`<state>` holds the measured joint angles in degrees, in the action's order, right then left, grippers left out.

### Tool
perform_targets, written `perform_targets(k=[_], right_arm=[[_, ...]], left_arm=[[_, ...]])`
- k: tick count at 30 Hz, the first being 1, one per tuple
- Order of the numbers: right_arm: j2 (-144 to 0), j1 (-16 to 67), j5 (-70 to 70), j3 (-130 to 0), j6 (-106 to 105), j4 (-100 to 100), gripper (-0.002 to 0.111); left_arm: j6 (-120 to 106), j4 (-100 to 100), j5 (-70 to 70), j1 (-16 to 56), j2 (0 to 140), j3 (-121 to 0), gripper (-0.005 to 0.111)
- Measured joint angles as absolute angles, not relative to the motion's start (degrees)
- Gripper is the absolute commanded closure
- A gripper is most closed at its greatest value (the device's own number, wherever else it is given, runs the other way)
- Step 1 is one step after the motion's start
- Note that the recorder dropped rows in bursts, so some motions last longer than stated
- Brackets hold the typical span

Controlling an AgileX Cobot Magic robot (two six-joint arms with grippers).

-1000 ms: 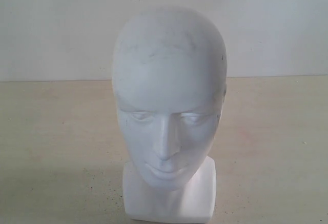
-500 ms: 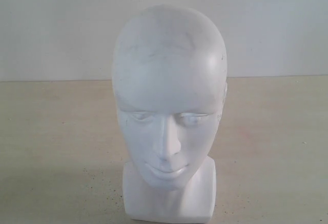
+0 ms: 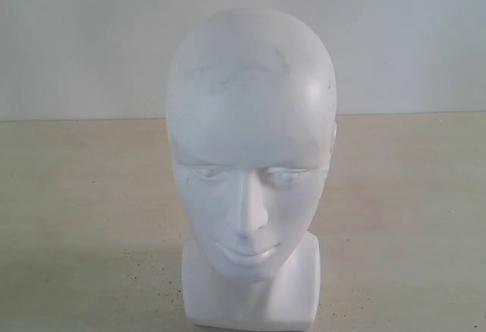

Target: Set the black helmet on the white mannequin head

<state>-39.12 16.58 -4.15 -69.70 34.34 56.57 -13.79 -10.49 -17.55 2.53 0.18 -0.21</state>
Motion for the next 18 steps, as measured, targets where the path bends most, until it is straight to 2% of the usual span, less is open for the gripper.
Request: perform_targets(k=[5,12,18], right_arm=[[-40.4,16.6,-4.3,-69.7,32.5,59.0,0.108],[-41.9,16.6,-5.5,-69.7,10.6,59.0,0.108],[-42.7,16.6,-7.9,-69.7,6.4,59.2,0.108]], left_arm=[[-13.8,-10.5,-17.5,2.5,0.2,-0.2,0.102],[-13.8,-10.5,-17.5,2.5,0.2,-0.2,0.102],[-13.8,-10.5,-17.5,2.5,0.2,-0.2,0.102]])
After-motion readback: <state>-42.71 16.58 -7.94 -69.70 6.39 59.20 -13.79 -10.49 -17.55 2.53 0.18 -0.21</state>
